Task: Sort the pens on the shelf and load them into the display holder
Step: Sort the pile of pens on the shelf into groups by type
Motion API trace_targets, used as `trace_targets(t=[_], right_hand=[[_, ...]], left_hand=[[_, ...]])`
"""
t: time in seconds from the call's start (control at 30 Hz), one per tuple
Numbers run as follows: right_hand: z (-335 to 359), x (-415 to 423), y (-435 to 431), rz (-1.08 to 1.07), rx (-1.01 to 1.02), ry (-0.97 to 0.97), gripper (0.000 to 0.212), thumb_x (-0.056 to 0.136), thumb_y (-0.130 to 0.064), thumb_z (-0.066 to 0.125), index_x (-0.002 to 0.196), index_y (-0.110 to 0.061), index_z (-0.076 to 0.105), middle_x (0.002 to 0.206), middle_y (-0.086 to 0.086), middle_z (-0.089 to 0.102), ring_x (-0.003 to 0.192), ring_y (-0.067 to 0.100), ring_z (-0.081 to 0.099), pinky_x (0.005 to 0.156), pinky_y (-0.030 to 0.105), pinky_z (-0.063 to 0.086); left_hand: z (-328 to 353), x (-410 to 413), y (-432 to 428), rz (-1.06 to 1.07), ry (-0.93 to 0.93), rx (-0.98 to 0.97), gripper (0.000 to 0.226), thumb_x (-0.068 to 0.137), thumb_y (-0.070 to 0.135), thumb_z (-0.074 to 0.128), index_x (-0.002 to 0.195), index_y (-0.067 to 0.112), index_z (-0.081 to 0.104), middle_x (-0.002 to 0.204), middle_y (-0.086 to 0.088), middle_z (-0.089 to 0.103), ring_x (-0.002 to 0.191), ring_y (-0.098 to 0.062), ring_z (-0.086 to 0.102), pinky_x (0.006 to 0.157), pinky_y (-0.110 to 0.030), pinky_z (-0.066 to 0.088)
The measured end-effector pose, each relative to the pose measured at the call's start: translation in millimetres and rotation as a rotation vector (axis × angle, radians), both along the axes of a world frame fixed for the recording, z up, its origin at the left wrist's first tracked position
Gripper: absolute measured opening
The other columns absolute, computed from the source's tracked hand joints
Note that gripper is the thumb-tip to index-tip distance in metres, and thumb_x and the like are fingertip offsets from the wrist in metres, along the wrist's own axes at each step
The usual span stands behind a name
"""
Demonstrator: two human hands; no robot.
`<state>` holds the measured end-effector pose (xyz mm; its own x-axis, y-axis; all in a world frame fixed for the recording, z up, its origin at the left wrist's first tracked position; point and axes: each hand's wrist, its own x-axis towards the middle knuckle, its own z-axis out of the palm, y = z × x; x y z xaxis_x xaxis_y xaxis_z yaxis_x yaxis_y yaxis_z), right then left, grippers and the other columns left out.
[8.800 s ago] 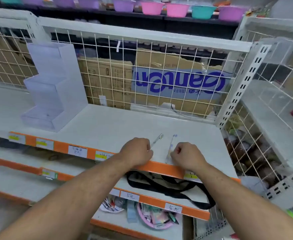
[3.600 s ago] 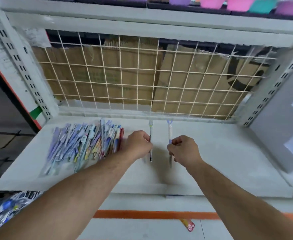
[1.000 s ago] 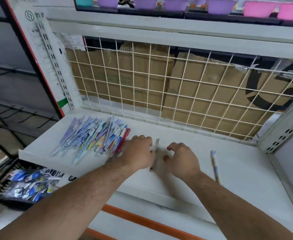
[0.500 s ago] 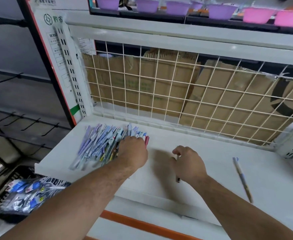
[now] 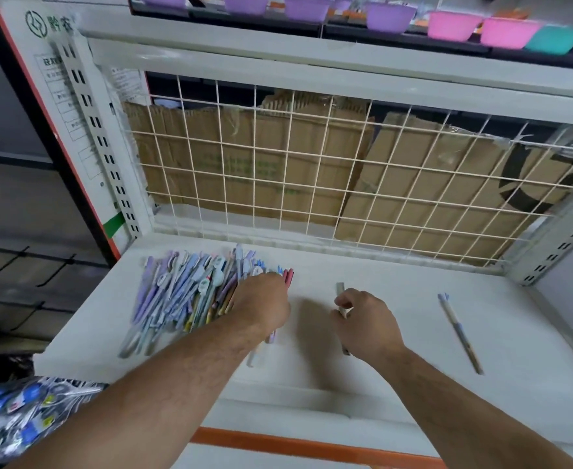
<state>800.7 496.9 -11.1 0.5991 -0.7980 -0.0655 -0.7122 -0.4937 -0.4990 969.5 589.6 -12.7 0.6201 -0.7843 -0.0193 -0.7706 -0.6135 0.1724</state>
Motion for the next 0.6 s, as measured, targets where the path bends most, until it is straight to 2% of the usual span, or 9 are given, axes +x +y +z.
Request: trace_targets(t=[0.1,0.17,0.23,0.3,0.43,0.6], right_hand=[[0.7,-1.1,2.3,-0.016,0.022,-0.017,0.021,0.092,-0.026,0.058,0.111,-0.023,0.065,0.109,-0.003,0.064,0.085,0.026,0.071,0.081,0.041,0.058],[1.1,-2.2,3.3,-0.022,0.021,-0.017,0.02,0.093,-0.026,0.058,0.112,-0.023,0.066,0.108,-0.003,0.064,0.086,0.025,0.07,0.08,0.041,0.058],[1.1,-4.0,3.2,-0.027,0.03,-0.024,0.02,0.093,-0.025,0.058,0.111,-0.022,0.066,0.107,-0.003,0.066,0.086,0.025,0.07,0.08,0.04,0.058],[0.6,-6.0,3.1,-0.032,0.038,-0.023,0.018,0.093,-0.025,0.057,0.108,-0.023,0.065,0.101,-0.001,0.069,0.086,0.025,0.069,0.079,0.038,0.058],[-0.4,-9.9,2.6,-0.036,0.026,-0.011,0.012,0.092,-0.025,0.055,0.1,-0.024,0.064,0.094,0.002,0.071,0.086,0.024,0.068,0.076,0.037,0.058],[-2.2,-14.5,0.8,-0.05,0.022,-0.038,0.013,0.093,-0.028,0.057,0.101,-0.025,0.067,0.101,-0.005,0.065,0.083,0.023,0.069,0.074,0.04,0.059]], left_hand=[[-1.0,-0.8,-3.8,0.025,0.031,0.015,0.013,0.08,0.02,0.062,0.092,0.016,0.058,0.076,0.001,0.06,0.073,-0.022,0.059,0.06,-0.026,0.039],[-1.2,-1.6,-6.6,0.018,0.031,0.046,0.014,0.08,0.018,0.061,0.093,0.015,0.06,0.071,0.002,0.057,0.074,-0.021,0.063,0.059,-0.025,0.04],[-2.7,-3.2,-9.4,-0.007,0.01,0.079,0.024,0.082,0.016,0.058,0.106,0.014,0.063,0.077,0.001,0.059,0.085,-0.023,0.067,0.063,-0.025,0.043],[-5.8,-4.3,-11.8,-0.02,-0.012,0.105,0.036,0.083,0.014,0.056,0.119,0.013,0.061,0.094,-0.001,0.065,0.094,-0.024,0.067,0.068,-0.026,0.046],[-6.4,-4.9,-14.1,-0.007,-0.004,0.131,0.028,0.083,0.012,0.057,0.11,0.013,0.062,0.103,-0.002,0.067,0.097,-0.023,0.067,0.069,-0.025,0.044],[-1.5,-6.8,-12.4,0.002,-0.015,0.13,0.025,0.088,0.013,0.059,0.113,0.014,0.061,0.106,-0.002,0.067,0.101,-0.024,0.067,0.073,-0.029,0.047]])
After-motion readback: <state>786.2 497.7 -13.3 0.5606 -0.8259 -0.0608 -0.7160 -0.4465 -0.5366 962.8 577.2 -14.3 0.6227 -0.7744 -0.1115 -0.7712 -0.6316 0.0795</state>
